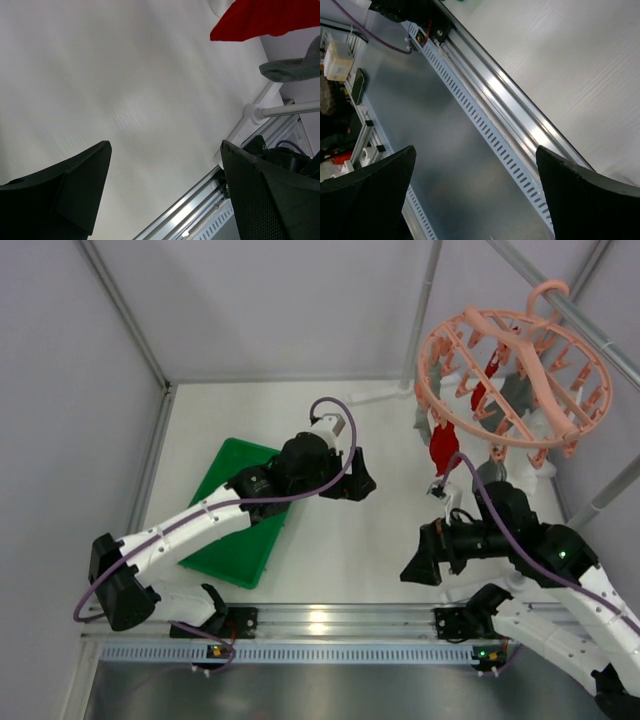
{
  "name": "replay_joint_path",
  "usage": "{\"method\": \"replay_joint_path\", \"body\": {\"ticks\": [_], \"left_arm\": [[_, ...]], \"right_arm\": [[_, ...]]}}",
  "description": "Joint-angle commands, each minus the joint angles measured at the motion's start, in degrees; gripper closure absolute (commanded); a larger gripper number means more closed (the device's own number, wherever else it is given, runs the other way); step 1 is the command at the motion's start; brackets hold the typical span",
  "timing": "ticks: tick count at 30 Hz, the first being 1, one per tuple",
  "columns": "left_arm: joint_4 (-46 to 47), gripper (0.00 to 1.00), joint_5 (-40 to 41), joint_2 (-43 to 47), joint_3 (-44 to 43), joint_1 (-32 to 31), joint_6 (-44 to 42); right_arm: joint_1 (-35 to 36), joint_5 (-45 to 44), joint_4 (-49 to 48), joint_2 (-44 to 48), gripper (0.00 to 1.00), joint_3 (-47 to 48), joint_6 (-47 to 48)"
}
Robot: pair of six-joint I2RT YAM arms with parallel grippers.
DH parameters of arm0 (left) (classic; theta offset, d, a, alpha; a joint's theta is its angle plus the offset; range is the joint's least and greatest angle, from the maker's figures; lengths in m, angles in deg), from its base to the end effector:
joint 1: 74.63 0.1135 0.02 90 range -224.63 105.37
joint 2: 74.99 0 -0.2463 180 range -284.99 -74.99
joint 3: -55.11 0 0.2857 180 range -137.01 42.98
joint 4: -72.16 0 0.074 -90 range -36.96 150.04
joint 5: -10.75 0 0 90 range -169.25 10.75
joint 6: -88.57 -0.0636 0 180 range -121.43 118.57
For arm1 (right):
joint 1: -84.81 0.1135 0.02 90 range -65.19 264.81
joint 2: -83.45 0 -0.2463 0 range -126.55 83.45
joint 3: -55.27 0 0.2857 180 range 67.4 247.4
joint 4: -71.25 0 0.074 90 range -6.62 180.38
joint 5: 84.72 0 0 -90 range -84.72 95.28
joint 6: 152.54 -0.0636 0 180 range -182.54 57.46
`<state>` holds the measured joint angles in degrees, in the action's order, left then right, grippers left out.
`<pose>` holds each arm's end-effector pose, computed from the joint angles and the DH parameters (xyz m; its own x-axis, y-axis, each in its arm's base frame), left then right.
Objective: Remove the socks clipped to the hanger
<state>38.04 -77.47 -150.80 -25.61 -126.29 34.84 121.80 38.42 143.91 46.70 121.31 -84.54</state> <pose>0.2276 -0.2845 0.3096 -0.6979 -0.0708 -0.7127 0.4394 0.7435 -0.5041 0.1103 0.1266 0.3133 -0.8162 -0.2221 -0.5334 -0.5560 0.5532 0.6204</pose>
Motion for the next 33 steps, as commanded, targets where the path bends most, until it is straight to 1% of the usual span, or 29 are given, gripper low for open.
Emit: {"method": "replay_joint_path", "body": {"ticks": [1,6,10,11,12,16,20,21,26,30,33], "left_arm": [[5.2,0.07,2.7,-0.6,-2.4,-0.8,-0.9],[6.2,0.07,4.7,-1.4,-1.7,-1.4,-0.8],[7.4,0.08,5.2,-2.6,-1.5,-2.0,-0.5],[8.0,0.08,5.8,-2.8,-1.5,-2.5,-0.4],[8.2,0.09,6.1,-3.3,-1.5,-2.7,-0.2],[11.5,0.1,7.3,-4.0,-1.3,-4.8,0.0],[13.8,0.11,9.4,-4.7,-2.1,-8.2,-0.7],[14.5,0.11,9.6,-4.8,-2.2,-8.5,-0.8],[14.8,0.11,11.0,-6.0,-3.5,-8.6,-2.3],[14.9,0.11,11.7,-6.7,-4.0,-8.6,-2.2],[16.5,0.12,10.1,-7.3,-3.7,-8.7,-0.7]], "right_arm": [[3.8,-10.4,-5.1,2.8,0.0,4.8,-2.9],[4.1,-20.5,-3.7,4.4,0.01,9.4,-3.2],[4.1,-23.6,-1.7,5.4,0.01,14.5,-2.5],[4.0,-24.5,-1.0,5.3,0.01,15.9,-2.3],[4.0,-27.1,-0.1,5.2,0.01,18.7,-2.3],[4.0,-35.4,6.0,4.1,0.01,24.6,-3.3],[4.1,-42.5,7.7,3.7,0.01,25.6,-6.4],[4.0,-45.5,7.8,3.8,0.01,25.5,-6.7],[4.0,-52.0,7.9,2.8,0.0,25.5,-7.6],[4.1,-55.9,7.8,1.7,0.01,25.8,-6.8],[4.0,-56.8,7.1,0.7,0.01,26.2,-5.7]]}}
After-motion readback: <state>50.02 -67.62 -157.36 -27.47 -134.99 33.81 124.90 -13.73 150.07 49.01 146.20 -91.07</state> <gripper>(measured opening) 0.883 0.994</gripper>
